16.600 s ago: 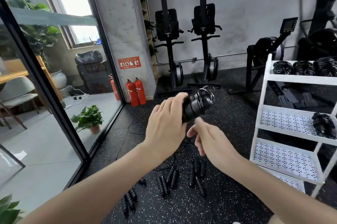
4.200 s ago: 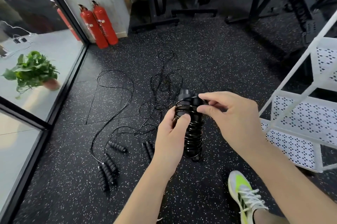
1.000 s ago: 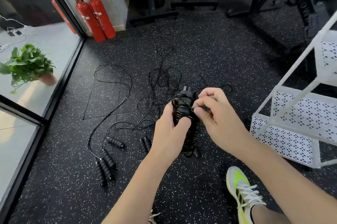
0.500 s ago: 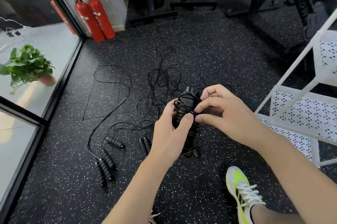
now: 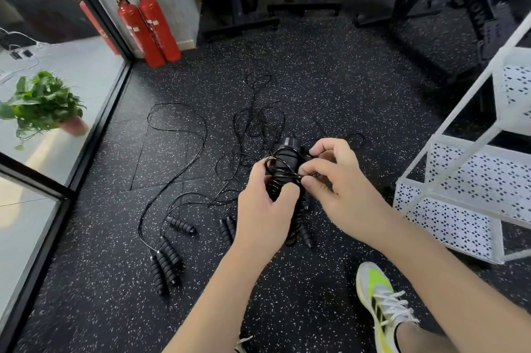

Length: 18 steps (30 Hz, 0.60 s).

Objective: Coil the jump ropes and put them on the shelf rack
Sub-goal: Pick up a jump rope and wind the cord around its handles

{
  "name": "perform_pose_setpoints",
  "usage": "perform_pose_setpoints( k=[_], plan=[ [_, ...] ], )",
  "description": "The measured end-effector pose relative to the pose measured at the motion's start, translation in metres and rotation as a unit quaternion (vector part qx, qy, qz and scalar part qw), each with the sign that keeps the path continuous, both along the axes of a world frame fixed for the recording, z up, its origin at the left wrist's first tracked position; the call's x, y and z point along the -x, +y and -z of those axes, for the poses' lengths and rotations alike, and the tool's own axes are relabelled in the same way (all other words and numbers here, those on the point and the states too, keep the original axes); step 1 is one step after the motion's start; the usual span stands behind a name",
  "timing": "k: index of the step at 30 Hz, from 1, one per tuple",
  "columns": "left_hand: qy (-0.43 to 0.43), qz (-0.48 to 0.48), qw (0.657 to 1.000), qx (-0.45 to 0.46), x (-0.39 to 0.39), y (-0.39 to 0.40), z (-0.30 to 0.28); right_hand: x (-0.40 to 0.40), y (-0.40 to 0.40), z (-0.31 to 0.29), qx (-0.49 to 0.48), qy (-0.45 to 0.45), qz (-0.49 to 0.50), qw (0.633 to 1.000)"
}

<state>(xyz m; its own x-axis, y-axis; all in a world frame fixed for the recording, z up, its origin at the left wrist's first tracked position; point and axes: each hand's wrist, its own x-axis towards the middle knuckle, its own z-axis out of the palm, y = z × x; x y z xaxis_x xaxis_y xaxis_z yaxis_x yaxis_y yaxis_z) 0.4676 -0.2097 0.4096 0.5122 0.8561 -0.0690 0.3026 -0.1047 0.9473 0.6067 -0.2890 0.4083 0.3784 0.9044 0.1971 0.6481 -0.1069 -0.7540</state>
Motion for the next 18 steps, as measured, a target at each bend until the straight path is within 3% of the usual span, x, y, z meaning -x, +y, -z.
perform_pose_setpoints(
  k=[13, 18],
  plan=[
    [-0.005, -0.008, 1.000, 0.024, 0.002, -0.001, -0.001, -0.011, 0.001, -0.013, 0.066, 0.017, -0.096, 0.993],
    [-0.011, -0.003, 0.999, 0.035, -0.002, 0.000, -0.001, -0.020, 0.000, -0.013, 0.043, 0.021, -0.079, 0.996]
  ],
)
